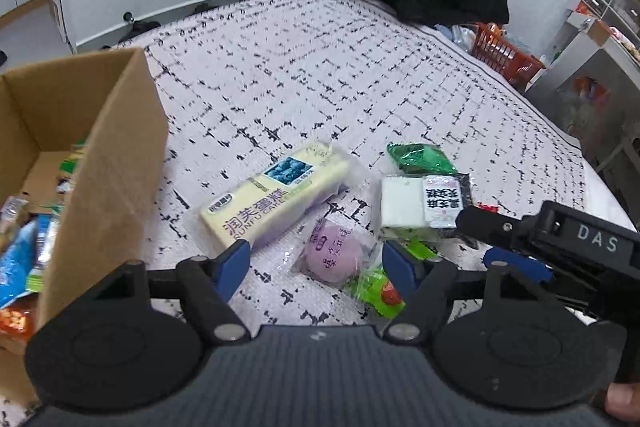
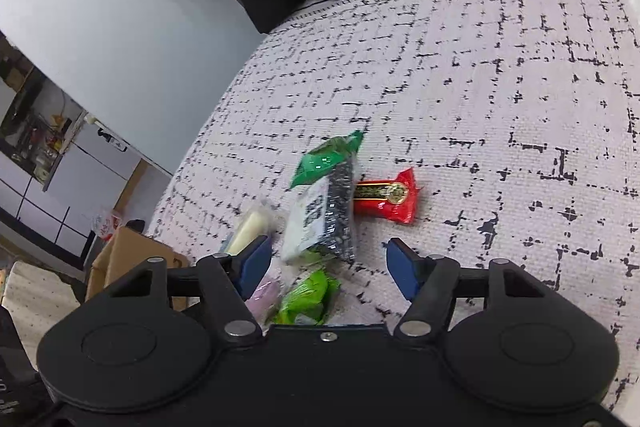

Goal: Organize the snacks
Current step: 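Grasp the white-and-black pack with the right gripper while the left reaches the purple pack, then grasp the purple round pack with the left gripper while the right lifts its pack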

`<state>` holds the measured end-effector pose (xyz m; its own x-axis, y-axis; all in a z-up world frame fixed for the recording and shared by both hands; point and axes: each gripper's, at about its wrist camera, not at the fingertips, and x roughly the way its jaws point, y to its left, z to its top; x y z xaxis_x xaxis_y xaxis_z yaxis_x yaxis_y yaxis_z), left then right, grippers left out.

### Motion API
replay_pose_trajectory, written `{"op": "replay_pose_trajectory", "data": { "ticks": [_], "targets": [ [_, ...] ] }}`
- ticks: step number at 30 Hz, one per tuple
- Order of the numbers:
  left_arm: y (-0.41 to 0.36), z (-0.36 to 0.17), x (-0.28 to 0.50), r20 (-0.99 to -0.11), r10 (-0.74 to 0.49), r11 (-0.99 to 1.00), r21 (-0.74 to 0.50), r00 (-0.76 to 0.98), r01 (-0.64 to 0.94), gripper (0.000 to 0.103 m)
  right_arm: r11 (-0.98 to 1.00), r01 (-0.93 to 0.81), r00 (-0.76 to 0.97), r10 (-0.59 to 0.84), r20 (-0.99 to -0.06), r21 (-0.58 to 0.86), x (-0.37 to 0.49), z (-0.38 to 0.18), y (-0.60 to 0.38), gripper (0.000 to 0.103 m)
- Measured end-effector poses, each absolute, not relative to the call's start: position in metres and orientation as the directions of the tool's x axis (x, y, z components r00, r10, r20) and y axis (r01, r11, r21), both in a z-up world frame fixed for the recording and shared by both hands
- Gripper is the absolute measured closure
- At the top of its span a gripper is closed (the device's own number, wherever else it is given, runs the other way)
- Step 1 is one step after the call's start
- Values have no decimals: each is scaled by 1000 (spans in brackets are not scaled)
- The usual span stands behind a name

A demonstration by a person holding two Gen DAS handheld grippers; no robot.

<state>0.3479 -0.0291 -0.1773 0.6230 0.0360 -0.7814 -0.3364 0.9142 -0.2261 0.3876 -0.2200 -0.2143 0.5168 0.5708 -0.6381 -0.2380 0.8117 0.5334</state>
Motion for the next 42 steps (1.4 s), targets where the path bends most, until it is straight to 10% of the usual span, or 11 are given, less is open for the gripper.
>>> {"op": "replay_pose_trajectory", "data": {
  "ticks": [15,23,42],
  "targets": [
    [-35,-207,367,-796,2,918,-238,605,-317,40,792,-216,509,590,-626,571,412,-229,-220,47],
    [-36,-206,367,-793,-15,917,-253,609,-307,58,788,-218,480,600,-640,575,416,-235,-215,76],
    [-27,-158,337,-760,-38,896,-313,649,-315,62,835,-236,526,540,-657,498,373,-198,-214,94]
  ]
}}
